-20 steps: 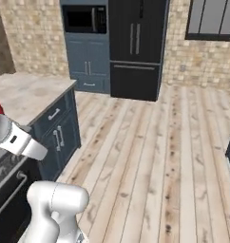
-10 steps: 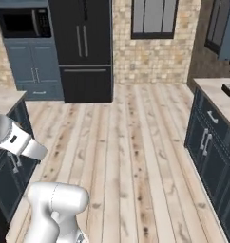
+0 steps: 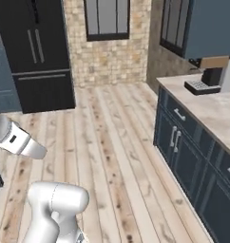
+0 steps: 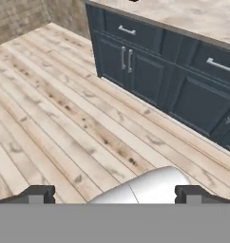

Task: Collect the turmeric, ketchup, and shaker from the cabinet and place them next to the stove.

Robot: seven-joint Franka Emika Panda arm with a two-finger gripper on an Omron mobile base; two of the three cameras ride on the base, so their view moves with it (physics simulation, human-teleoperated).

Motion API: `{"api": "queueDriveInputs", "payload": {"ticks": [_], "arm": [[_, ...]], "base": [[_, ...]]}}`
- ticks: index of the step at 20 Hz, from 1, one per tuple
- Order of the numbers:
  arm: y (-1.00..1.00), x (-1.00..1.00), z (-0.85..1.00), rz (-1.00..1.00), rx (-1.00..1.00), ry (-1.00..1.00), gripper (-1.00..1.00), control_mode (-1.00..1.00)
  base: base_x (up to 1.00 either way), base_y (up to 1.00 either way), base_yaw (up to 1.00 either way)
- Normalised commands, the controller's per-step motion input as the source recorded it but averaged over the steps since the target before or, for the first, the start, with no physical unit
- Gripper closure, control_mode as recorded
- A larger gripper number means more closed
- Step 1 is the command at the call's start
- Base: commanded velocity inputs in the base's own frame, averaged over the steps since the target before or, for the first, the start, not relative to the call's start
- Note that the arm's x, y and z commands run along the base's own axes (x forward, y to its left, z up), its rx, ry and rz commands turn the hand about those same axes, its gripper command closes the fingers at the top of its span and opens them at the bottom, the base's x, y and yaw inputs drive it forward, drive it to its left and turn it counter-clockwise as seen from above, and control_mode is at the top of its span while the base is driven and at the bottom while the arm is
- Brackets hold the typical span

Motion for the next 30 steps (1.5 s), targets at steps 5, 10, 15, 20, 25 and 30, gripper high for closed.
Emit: {"api": "queueDriveInputs", "payload": {"ticks": [5, 10, 15, 20, 25, 30], "arm": [[0.0, 0.0, 0.0, 0.0, 0.0, 0.0, -1.0, 1.0], [0.0, 0.0, 0.0, 0.0, 0.0, 0.0, -1.0, 1.0], [0.0, 0.0, 0.0, 0.0, 0.0, 0.0, -1.0, 1.0], [0.0, 0.0, 0.0, 0.0, 0.0, 0.0, -1.0, 1.0], [0.0, 0.0, 0.0, 0.0, 0.0, 0.0, -1.0, 1.0], [0.0, 0.0, 0.0, 0.0, 0.0, 0.0, -1.0, 1.0]], "base": [[0.37, -0.21, -0.44], [0.33, -0.23, -0.49], [0.38, -0.19, -0.5], [0.56, -0.14, -0.47], [0.73, -0.07, -0.39], [0.79, -0.03, -0.29]]}}
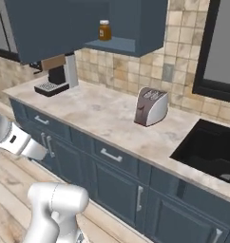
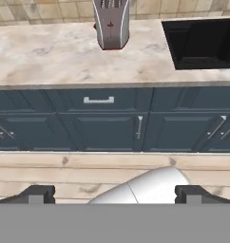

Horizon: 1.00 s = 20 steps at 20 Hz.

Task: Collect the turmeric, ketchup, and shaker from the cabinet and place them next to the stove.

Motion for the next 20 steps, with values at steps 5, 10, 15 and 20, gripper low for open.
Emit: {"api": "queueDriveInputs", "payload": {"ticks": [5, 10, 15, 20], "arm": [[0.0, 0.0, 0.0, 0.0, 0.0, 0.0, -1.0, 1.0], [0.0, 0.0, 0.0, 0.0, 0.0, 0.0, -1.0, 1.0], [0.0, 0.0, 0.0, 0.0, 0.0, 0.0, -1.0, 1.0], [0.0, 0.0, 0.0, 0.0, 0.0, 0.0, -1.0, 1.0]], "base": [[0.72, 0.0, -0.22], [0.46, 0.0, -0.15], [0.3, 0.02, -0.03], [0.35, 0.13, 0.0]]}}
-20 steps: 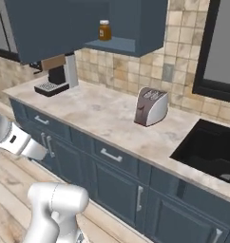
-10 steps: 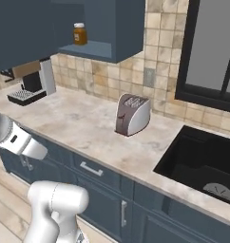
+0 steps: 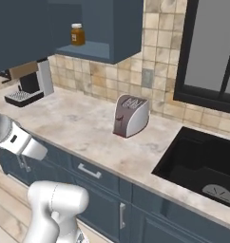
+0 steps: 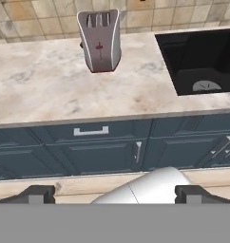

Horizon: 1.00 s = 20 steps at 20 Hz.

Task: Collect the turmeric, ketchup, and shaker from the cabinet and place them next to the stove.

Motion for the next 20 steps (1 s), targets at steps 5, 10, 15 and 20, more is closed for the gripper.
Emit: {"api": "queueDriveInputs", "payload": {"ticks": [5, 10, 15, 20], "arm": [[0.0, 0.0, 0.0, 0.0, 0.0, 0.0, -1.0, 1.0], [0.0, 0.0, 0.0, 0.0, 0.0, 0.0, -1.0, 1.0], [0.0, 0.0, 0.0, 0.0, 0.0, 0.0, -1.0, 1.0], [0.0, 0.0, 0.0, 0.0, 0.0, 0.0, -1.0, 1.0]], "base": [[0.34, 0.31, -0.17], [0.38, 0.47, -0.29], [0.44, 0.45, -0.3], [0.56, 0.32, -0.26]]}}
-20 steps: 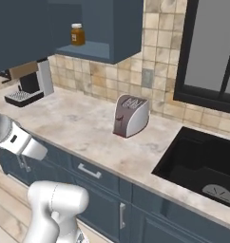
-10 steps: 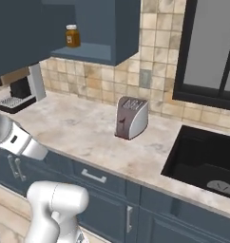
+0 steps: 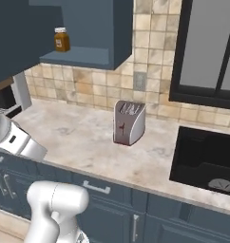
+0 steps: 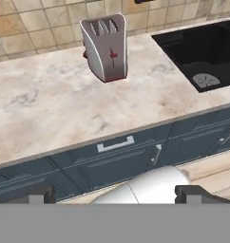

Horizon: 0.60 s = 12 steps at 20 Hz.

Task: Collect the turmeric, ketchup, and shaker from the cabinet and place them next to the stove.

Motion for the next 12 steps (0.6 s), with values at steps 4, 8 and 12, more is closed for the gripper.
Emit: {"api": "queueDriveInputs", "payload": {"ticks": [4, 8, 12], "arm": [[0.0, 0.0, 0.0, 0.0, 0.0, 0.0, -1.0, 1.0], [0.0, 0.0, 0.0, 0.0, 0.0, 0.0, -1.0, 1.0], [0.0, 0.0, 0.0, 0.0, 0.0, 0.0, -1.0, 1.0]], "base": [[0.68, 0.17, -0.18], [0.74, 0.23, -0.14], [0.77, 0.22, -0.09]]}}
